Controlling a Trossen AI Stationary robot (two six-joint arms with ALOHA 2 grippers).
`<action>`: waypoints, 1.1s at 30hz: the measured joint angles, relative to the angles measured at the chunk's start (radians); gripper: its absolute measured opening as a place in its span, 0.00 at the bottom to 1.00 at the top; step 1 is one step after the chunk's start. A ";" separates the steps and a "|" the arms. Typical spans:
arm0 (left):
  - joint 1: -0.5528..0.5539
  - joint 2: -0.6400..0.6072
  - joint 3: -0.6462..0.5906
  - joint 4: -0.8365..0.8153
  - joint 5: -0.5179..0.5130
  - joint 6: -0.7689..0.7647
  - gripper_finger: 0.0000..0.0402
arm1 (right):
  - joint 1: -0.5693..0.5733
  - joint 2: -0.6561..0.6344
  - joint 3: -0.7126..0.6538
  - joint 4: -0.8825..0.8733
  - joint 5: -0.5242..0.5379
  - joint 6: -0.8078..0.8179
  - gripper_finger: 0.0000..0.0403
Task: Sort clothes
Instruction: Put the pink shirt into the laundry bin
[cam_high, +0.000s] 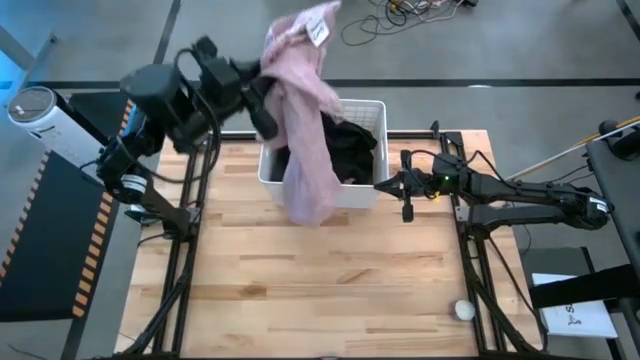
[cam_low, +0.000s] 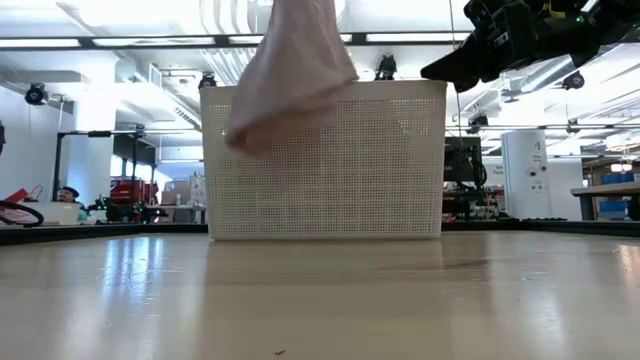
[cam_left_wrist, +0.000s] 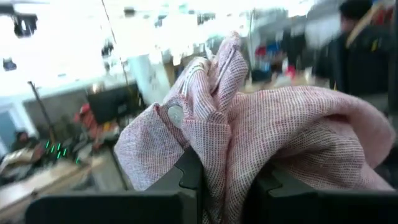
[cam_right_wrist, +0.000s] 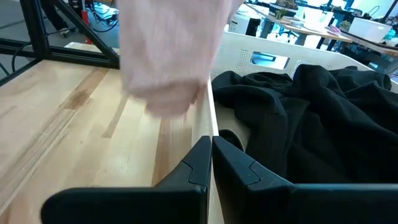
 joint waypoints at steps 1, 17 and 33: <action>0.027 0.000 0.000 0.035 0.038 0.009 0.10 | 0.000 0.000 0.000 0.000 0.000 -0.001 0.00; 0.385 0.056 0.003 0.202 0.377 -0.113 0.10 | 0.000 0.000 0.000 0.000 0.000 -0.009 0.00; 0.598 0.105 0.002 0.201 0.466 -0.217 0.10 | 0.000 0.000 0.000 0.000 0.000 -0.016 0.00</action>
